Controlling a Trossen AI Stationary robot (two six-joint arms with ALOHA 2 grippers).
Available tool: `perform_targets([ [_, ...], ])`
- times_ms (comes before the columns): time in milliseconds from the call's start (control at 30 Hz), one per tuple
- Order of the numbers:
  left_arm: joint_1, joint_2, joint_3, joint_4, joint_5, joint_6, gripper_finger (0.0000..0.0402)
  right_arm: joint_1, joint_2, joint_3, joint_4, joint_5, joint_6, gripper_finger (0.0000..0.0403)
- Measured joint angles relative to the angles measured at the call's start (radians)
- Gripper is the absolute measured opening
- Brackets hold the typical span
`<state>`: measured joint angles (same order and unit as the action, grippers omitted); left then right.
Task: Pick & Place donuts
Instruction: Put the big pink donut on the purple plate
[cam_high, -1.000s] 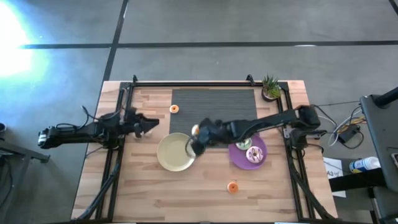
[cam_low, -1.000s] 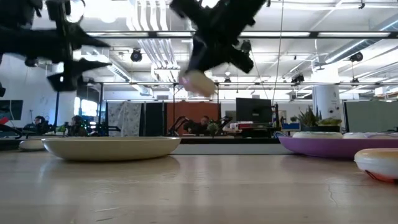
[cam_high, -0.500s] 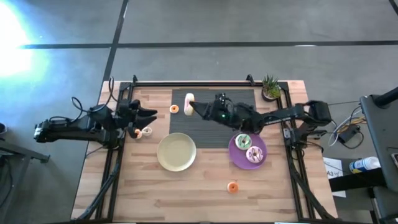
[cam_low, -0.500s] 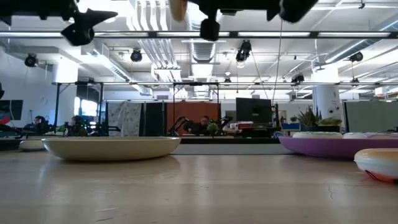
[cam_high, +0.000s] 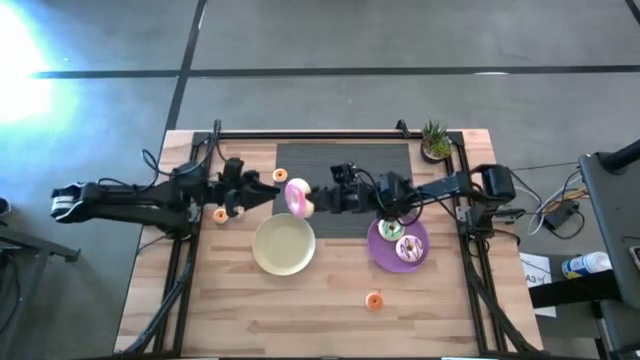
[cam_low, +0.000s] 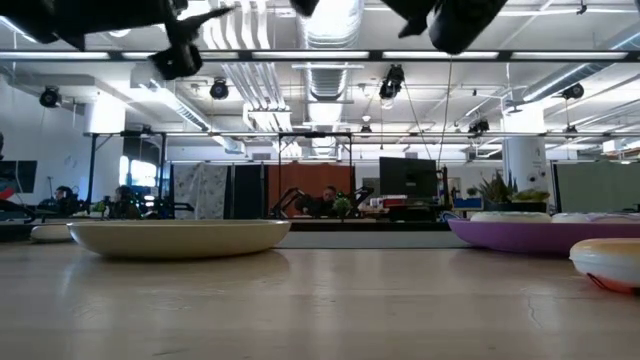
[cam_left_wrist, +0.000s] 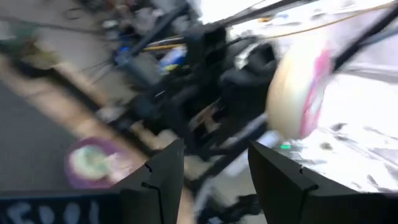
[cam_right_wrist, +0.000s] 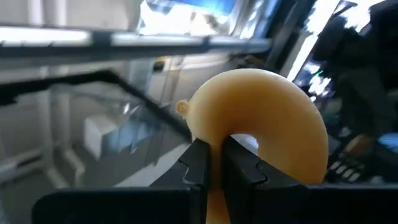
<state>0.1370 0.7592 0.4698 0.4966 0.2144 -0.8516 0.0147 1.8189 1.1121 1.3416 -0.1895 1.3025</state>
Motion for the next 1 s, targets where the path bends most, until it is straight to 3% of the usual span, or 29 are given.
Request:
perform_targets([
  [267,0.012,0.094,0.078,0.186,0.037,-0.008,0.0155,0.026,0.007,0.062,-0.002,-0.04,-0.052,0.0022],
  [600,0.012,0.161,0.171,0.177,0.118,-0.006,0.0202,0.039,0.009,0.05,-0.006,-0.047,-0.053,0.0023],
  [1000,0.011,0.192,0.184,0.216,0.152,0.008,0.0204,0.021,0.009,0.048,-0.005,-0.047,-0.053,0.0023],
])
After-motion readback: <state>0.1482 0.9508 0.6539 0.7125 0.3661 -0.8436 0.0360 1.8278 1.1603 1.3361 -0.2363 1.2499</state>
